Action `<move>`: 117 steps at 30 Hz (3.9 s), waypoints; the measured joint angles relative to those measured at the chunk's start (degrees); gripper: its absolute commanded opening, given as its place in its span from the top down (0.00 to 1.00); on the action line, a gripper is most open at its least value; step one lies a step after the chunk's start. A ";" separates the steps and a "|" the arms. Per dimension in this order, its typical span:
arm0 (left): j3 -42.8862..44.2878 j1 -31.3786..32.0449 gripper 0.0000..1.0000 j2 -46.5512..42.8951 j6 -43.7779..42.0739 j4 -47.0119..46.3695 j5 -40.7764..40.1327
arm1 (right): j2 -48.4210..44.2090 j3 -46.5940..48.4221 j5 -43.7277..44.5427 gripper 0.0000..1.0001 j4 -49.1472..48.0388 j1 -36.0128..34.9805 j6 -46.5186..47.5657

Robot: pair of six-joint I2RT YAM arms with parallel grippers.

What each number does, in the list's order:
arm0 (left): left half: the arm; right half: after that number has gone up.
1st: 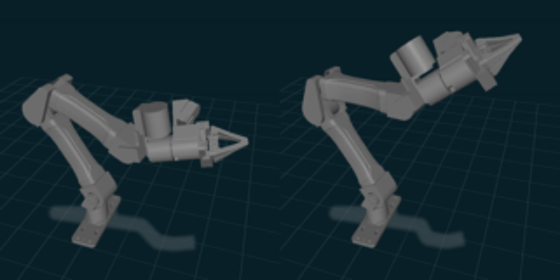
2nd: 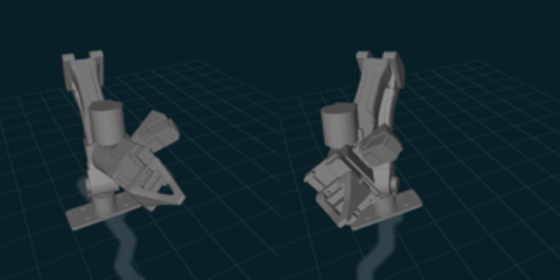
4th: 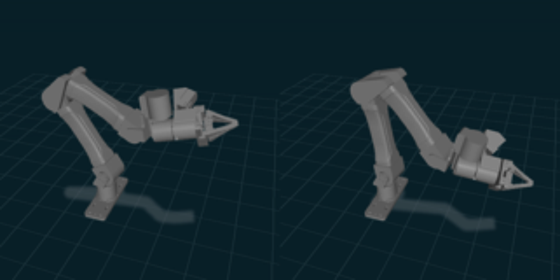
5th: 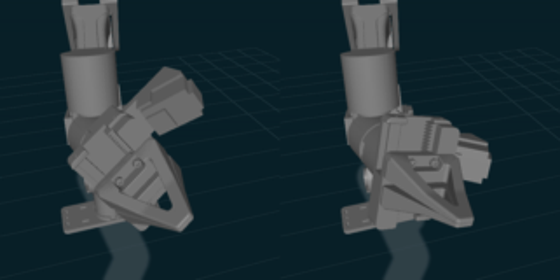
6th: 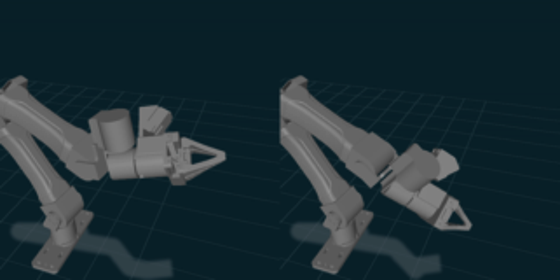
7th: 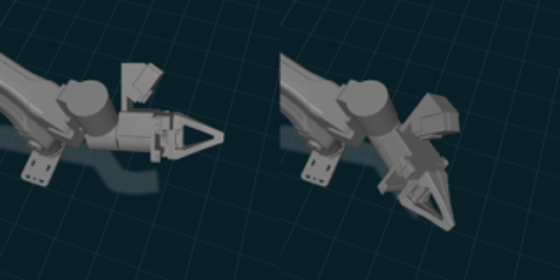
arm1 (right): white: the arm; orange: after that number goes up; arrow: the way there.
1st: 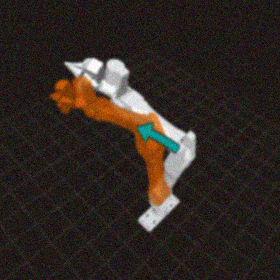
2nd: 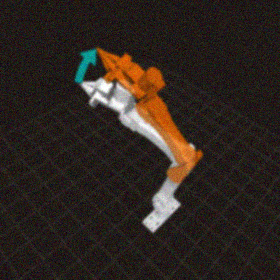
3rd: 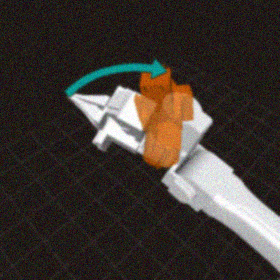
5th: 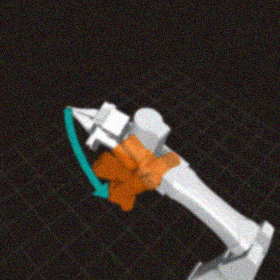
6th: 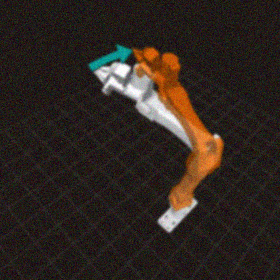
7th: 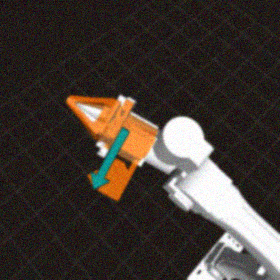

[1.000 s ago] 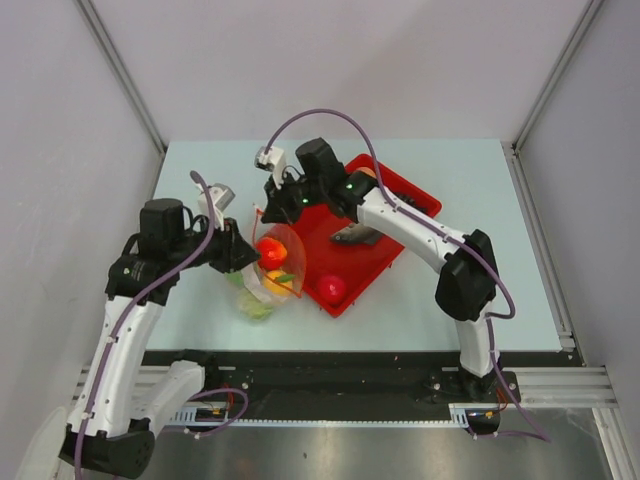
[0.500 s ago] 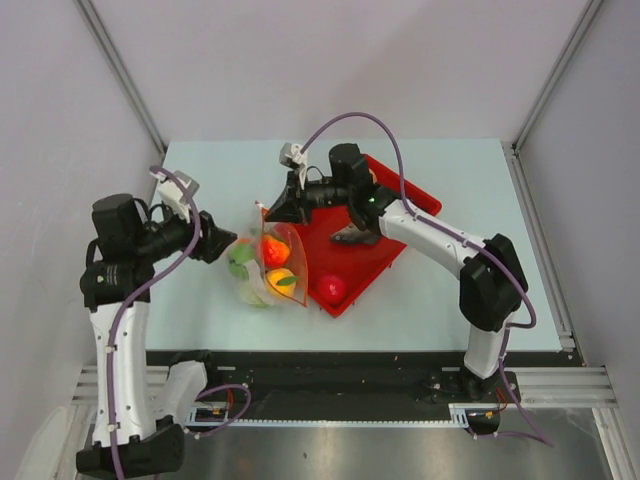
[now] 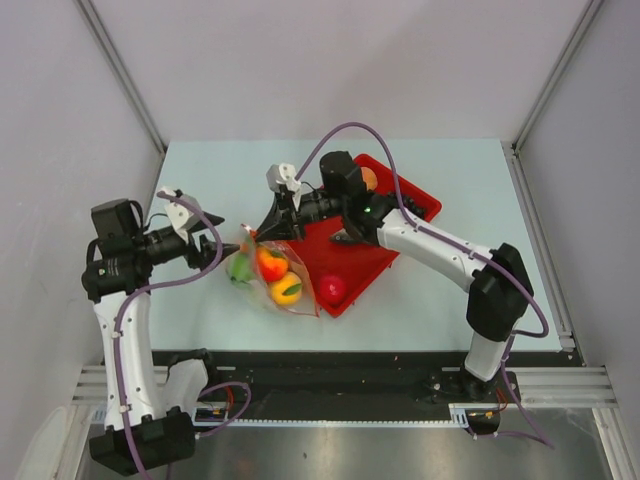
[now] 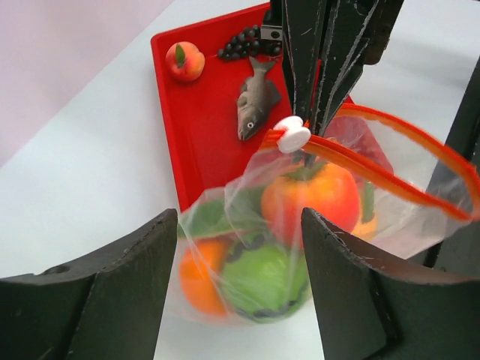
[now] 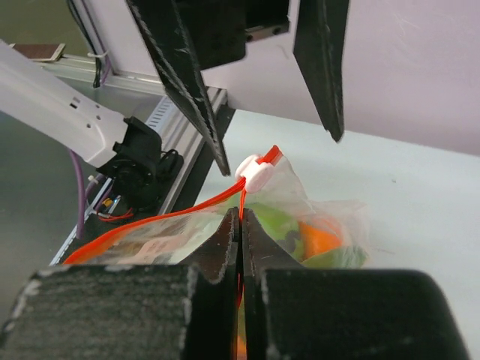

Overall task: Place the food in the zip-top bag and seal the zipper
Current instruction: Zip the zipper food storage bag at the center of the board.

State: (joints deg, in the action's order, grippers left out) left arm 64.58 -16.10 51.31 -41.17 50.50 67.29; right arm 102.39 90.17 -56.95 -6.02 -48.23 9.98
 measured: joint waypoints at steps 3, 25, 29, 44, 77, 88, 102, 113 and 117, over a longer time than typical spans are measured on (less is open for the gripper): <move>-0.28 0.59 0.45 -0.33 -3.10 0.55 2.03 | -0.74 0.00 -0.92 1.00 0.33 -0.63 1.51; -4.22 7.41 1.00 -3.28 -6.08 4.83 2.51 | -0.94 -0.24 -3.08 0.98 3.02 -2.67 5.16; -4.22 7.41 1.00 -3.32 -4.57 5.42 1.31 | -1.38 -0.33 -2.08 0.49 5.62 -2.67 6.88; -0.50 7.61 1.00 -2.84 4.83 6.62 -5.84 | -8.02 3.56 5.49 0.22 15.98 0.09 7.98; -0.48 7.61 1.00 -3.72 12.24 4.59 -9.97 | -1.66 5.01 26.51 0.54 14.19 -9.88 1.20; -0.48 7.61 1.00 -3.34 12.72 4.17 -9.94 | -1.66 5.01 25.40 0.64 13.38 -9.84 1.40; -0.50 7.61 1.00 -3.32 13.33 3.96 -10.16 | -1.81 4.44 24.33 1.00 11.34 -9.64 1.44; -0.50 7.89 1.00 -4.00 20.76 0.72 -8.96 | -4.55 0.46 23.04 1.00 9.99 -7.56 3.61; -0.48 7.87 1.00 -4.35 21.75 -0.50 -8.57 | -4.59 -0.24 22.40 1.00 10.58 -6.34 4.11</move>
State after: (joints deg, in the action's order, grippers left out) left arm 64.10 -8.23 46.96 -19.42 50.00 58.72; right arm 97.80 89.93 -34.54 4.56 -54.57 14.09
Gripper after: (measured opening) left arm 0.003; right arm 0.059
